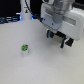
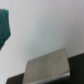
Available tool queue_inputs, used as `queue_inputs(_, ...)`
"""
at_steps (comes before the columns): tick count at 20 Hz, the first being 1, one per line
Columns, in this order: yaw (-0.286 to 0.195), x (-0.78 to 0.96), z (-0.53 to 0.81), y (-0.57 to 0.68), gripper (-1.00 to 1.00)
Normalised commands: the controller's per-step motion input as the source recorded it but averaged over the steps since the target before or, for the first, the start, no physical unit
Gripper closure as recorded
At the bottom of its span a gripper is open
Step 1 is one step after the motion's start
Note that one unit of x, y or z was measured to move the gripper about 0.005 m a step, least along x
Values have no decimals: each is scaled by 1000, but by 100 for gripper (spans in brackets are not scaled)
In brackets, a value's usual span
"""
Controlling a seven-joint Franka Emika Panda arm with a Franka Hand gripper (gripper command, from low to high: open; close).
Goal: Open the kcup holder, insert the kcup into the holder, and close the kcup holder
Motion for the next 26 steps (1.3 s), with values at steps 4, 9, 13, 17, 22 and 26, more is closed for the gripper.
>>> queue_inputs(4,-275,-14,238,-475,-100)
queue_inputs(9,-287,-109,94,-420,-100)
queue_inputs(13,-303,-157,12,-385,-100)
queue_inputs(17,-301,-187,-35,-419,-100)
queue_inputs(22,-303,-289,-227,-430,-100)
queue_inputs(26,-299,-336,-298,-438,-100)
